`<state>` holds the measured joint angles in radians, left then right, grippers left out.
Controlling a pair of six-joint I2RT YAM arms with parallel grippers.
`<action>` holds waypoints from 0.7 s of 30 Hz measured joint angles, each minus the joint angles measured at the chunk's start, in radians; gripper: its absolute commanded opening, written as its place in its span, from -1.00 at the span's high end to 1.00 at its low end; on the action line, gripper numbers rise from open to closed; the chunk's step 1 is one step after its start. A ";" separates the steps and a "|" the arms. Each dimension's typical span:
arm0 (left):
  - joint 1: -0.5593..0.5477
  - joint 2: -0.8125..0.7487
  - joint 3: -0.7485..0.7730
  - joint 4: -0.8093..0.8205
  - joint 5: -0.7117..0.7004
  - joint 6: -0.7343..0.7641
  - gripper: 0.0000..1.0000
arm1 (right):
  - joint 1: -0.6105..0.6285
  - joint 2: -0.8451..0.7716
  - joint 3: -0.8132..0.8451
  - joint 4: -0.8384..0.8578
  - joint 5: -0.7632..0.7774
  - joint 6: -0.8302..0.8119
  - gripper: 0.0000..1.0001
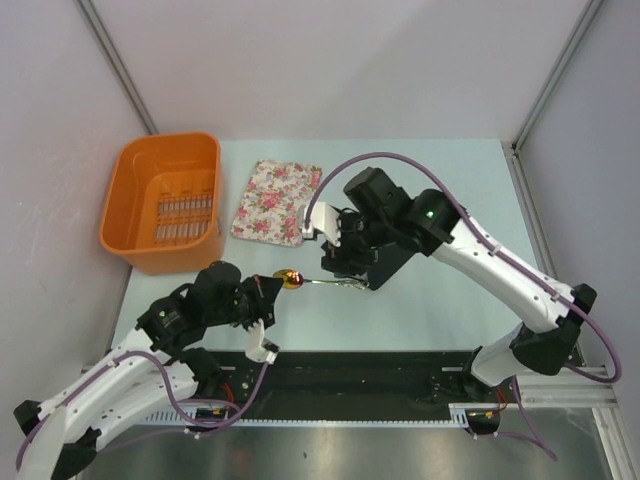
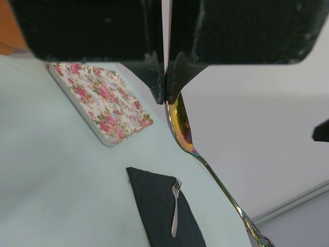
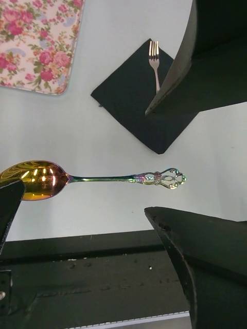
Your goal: Place the utensils on the paper napkin and roll it up
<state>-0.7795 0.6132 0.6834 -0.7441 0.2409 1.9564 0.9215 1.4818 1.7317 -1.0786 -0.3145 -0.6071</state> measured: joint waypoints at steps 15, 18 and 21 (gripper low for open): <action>-0.007 0.047 0.021 -0.001 0.027 0.016 1.00 | 0.083 0.180 0.000 0.043 0.048 0.004 -0.15; -0.008 0.049 0.023 0.002 0.031 0.016 1.00 | 0.083 0.196 0.000 0.046 0.043 0.004 -0.12; -0.008 0.055 0.029 0.003 0.034 0.016 1.00 | 0.084 0.206 0.000 0.049 0.037 0.004 -0.05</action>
<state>-0.7879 0.6678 0.7128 -0.7414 0.2749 1.9728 1.0050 1.6878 1.7317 -1.0294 -0.2779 -0.6029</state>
